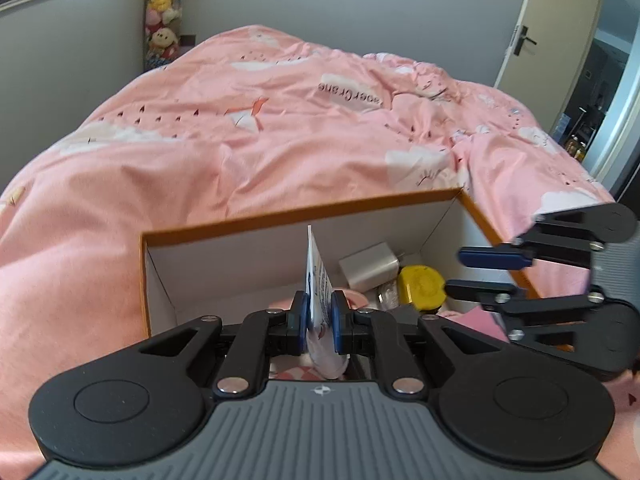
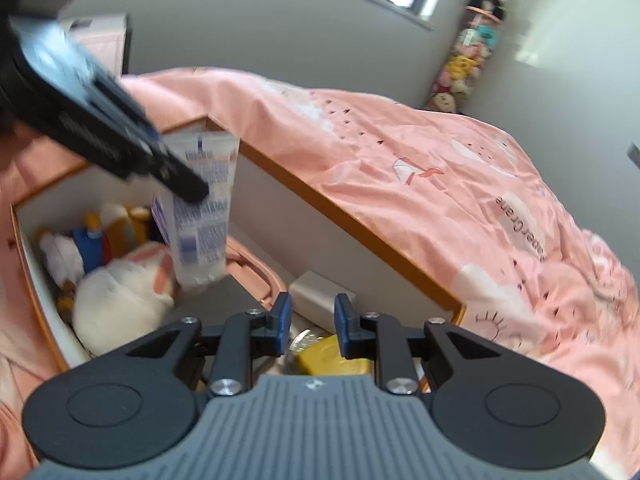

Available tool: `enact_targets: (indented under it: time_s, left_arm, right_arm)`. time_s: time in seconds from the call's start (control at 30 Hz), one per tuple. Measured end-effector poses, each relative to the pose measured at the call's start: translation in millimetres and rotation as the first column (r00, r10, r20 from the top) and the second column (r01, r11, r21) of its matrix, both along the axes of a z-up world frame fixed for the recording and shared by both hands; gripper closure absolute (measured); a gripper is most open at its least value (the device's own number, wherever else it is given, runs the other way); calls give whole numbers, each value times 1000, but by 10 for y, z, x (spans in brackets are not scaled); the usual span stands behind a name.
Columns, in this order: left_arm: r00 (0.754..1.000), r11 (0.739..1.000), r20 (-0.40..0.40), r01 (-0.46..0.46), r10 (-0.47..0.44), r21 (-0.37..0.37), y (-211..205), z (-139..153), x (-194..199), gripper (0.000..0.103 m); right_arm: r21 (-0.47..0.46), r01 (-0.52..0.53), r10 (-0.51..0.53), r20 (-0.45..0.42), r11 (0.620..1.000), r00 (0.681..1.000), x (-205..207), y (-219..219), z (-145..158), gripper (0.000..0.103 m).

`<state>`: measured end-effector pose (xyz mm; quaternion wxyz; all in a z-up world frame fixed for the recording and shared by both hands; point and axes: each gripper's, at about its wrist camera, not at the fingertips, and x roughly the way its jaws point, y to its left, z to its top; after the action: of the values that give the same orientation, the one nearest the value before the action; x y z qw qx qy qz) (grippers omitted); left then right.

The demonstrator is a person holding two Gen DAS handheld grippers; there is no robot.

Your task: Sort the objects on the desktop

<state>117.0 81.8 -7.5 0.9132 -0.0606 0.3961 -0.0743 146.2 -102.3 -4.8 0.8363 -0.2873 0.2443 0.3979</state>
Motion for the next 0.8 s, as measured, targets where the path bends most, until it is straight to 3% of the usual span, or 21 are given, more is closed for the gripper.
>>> enact_targets:
  time_s: [0.17, 0.33, 0.47, 0.63, 0.7, 0.8]
  left_arm:
    - [998, 998, -47, -29, 32, 57, -74, -26, -12, 88]
    - [998, 980, -57, -8, 20, 199, -319, 54, -46, 88]
    - [997, 943, -64, 50, -30, 329, -611, 35, -88, 88]
    - [994, 901, -88, 102, -71, 422, -844, -90, -68, 89]
    - [992, 897, -81, 119, -93, 425, -864, -82, -91, 89]
    - [993, 923, -70, 111, -92, 367, -770, 37, -98, 90]
  right_arm:
    - [111, 100, -94, -56, 989, 994, -78, -130, 43, 79]
    - [156, 185, -171, -99, 970, 980, -102, -249, 35, 79]
    - [168, 223, -204, -123, 960, 971, -104, -301, -10, 79]
    - [206, 240, -215, -135, 949, 967, -131, -372, -20, 79]
    - [235, 243, -218, -130, 941, 967, -136, -427, 8, 79]
    - [269, 264, -238, -126, 926, 963, -121, -549, 86, 79]
